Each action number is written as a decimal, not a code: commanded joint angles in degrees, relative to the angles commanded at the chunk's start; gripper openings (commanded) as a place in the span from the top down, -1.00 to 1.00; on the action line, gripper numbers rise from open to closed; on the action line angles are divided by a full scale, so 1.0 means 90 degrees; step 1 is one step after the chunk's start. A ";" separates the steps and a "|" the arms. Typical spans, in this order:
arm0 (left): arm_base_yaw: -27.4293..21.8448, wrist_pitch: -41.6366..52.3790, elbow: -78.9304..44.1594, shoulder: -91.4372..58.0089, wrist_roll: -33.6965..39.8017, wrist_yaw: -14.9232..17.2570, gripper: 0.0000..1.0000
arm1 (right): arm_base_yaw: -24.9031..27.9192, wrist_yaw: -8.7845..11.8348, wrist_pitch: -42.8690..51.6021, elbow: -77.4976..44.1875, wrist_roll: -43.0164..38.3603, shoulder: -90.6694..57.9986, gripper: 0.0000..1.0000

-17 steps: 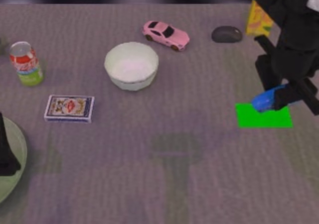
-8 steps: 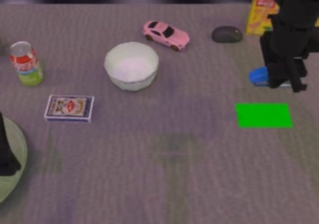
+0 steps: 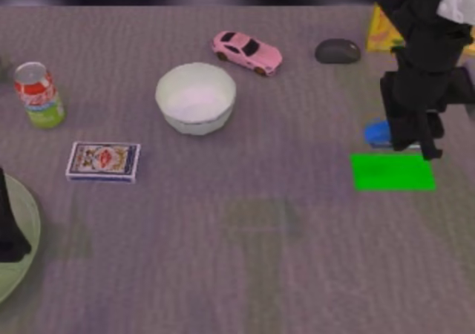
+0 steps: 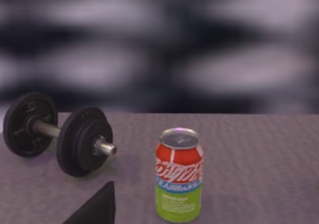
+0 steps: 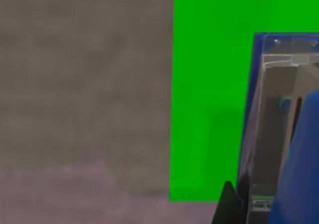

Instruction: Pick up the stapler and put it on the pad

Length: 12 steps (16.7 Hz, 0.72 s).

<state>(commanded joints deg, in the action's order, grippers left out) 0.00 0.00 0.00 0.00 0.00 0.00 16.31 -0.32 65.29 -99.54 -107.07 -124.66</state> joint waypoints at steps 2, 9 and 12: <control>0.0000 0.0000 0.0000 0.0000 0.0000 0.0000 -1.00 | 0.0007 -0.0002 -0.0634 0.0452 0.0021 -0.0149 1.00; 0.0000 0.0000 0.0000 0.0000 0.0000 0.0000 -1.00 | 0.0026 0.0000 -0.1181 0.0907 0.0038 -0.0298 1.00; 0.0000 0.0000 0.0000 0.0000 0.0000 0.0000 -1.00 | 0.0026 0.0000 -0.1181 0.0907 0.0038 -0.0298 0.55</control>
<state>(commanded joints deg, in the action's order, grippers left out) 0.00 0.00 0.00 0.00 0.00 0.00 16.55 -0.33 54.66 -91.38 -106.73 -127.34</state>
